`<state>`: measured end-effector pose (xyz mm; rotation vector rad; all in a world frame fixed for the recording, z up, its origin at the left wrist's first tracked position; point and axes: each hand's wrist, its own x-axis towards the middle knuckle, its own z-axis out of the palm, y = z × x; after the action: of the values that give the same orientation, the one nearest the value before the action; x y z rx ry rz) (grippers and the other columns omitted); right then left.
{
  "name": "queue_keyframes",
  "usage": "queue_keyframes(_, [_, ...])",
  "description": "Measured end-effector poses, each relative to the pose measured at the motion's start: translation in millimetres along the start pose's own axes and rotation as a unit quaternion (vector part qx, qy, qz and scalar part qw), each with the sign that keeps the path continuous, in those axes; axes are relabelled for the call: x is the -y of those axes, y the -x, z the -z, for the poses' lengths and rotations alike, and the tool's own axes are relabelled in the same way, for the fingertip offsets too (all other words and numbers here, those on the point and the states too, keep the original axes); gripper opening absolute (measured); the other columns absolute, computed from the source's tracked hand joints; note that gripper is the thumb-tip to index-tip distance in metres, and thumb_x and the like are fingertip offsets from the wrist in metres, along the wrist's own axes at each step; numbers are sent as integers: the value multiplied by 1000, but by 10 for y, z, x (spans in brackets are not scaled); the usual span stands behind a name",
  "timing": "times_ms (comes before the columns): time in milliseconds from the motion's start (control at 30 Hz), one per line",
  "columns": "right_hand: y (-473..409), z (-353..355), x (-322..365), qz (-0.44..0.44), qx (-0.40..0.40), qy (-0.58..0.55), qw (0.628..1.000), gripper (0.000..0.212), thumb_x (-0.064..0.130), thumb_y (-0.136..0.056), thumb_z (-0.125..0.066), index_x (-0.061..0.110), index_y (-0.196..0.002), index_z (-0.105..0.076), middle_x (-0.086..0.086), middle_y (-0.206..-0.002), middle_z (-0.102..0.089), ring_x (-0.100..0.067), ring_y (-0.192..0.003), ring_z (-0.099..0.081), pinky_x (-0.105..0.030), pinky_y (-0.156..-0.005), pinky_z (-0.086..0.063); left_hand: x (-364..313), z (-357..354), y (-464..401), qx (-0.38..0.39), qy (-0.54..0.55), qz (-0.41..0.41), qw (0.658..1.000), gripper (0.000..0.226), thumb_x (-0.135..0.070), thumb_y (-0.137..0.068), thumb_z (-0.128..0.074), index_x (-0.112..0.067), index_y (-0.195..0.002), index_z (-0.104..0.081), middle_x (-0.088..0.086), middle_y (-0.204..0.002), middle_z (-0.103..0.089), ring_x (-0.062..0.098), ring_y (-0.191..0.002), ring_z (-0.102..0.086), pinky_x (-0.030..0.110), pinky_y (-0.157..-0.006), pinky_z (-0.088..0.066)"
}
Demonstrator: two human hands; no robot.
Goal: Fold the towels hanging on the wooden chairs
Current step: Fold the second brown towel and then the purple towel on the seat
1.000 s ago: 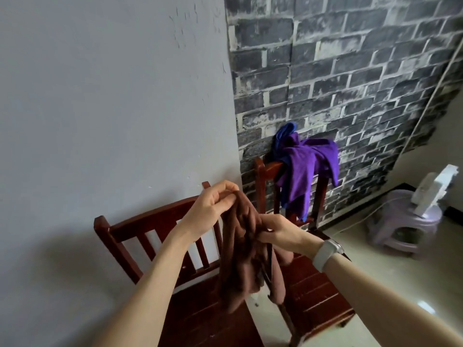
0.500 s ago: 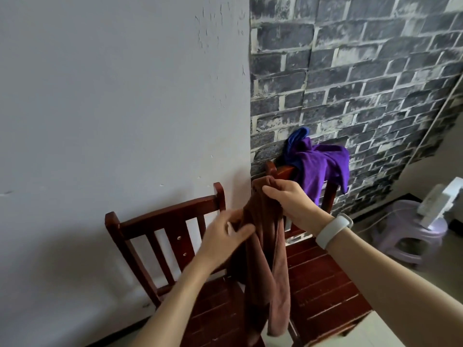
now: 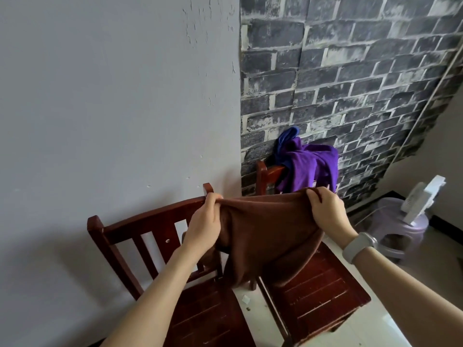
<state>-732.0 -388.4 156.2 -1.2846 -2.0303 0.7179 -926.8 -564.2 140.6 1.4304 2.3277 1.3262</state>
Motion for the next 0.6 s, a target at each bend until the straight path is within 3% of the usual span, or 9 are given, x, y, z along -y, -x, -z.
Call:
queue_keyframes(33, [12, -13, -26, -11, -7, -5, 1000, 25, 27, -94, -47, 5, -96, -60, -17, -92, -64, -32, -88, -55, -31, -73, -35, -41, -8, -20, 7, -19, -21, 1000, 11, -31, -96, -38, -31, -107, -36, -11, -68, -51, 25, -68, -61, 28, -55, -35])
queue_keyframes(100, [5, 0, -81, -40, -28, -27, 998, 25, 25, -93, -49, 5, -106, -56, -20, -105, -63, -36, -103, -54, -33, -80, -36, -76, 20, -38, 53, -118, -93, 987, 45, -52, -84, -52, -31, -115, -28, -12, -84, -50, 16, -63, -54, 30, -59, -40])
queue_keyframes(167, [-24, 65, -131, -61, -58, -66, 994, 24, 21, -91, -53, 8, -111, -53, -19, -112, -61, -35, -108, -52, -33, -86, -36, -79, 75, -39, 119, -231, -160, 952, 66, -60, -70, -64, -30, -113, -25, -8, -101, -44, 13, -61, -48, 34, -61, -49])
queue_keyframes(233, [-41, 112, -178, -54, -74, -99, 991, 22, 15, -89, -54, 11, -111, -55, -16, -111, -62, -29, -99, -55, -29, -85, -36, -64, 111, -12, 128, -286, -263, 912, 61, -48, -69, -73, -25, -106, -29, 2, -103, -49, 17, -53, -50, 33, -51, -52])
queue_keyframes(333, [-31, 103, -249, -37, -57, -121, 990, 19, 10, -90, -50, 19, -98, -64, -13, -99, -66, -27, -91, -57, -31, -83, -40, -45, 98, 6, 70, -294, -387, 871, 38, -22, -63, -83, -15, -91, -58, 7, -86, -61, 13, -43, -54, 19, -39, -47])
queue_keyframes(467, [7, 98, -289, -49, -28, -194, 979, 35, 6, -91, -46, 31, -73, -63, -1, -72, -60, -22, -70, -51, -32, -65, -43, -23, 101, -36, 35, -224, -366, 903, 17, -14, -66, -81, -11, -77, -69, 8, -93, -65, 17, -64, -64, 26, -51, -54])
queue_keyframes(600, [54, 115, -333, -68, 5, -244, 967, 39, 3, -92, -43, 29, -73, -65, -7, -77, -60, -18, -66, -47, -27, -56, -38, 41, 84, -54, 2, -205, -317, 926, 14, -10, -67, -79, -12, -80, -74, 9, -98, -66, 25, -84, -64, 36, -74, -51])
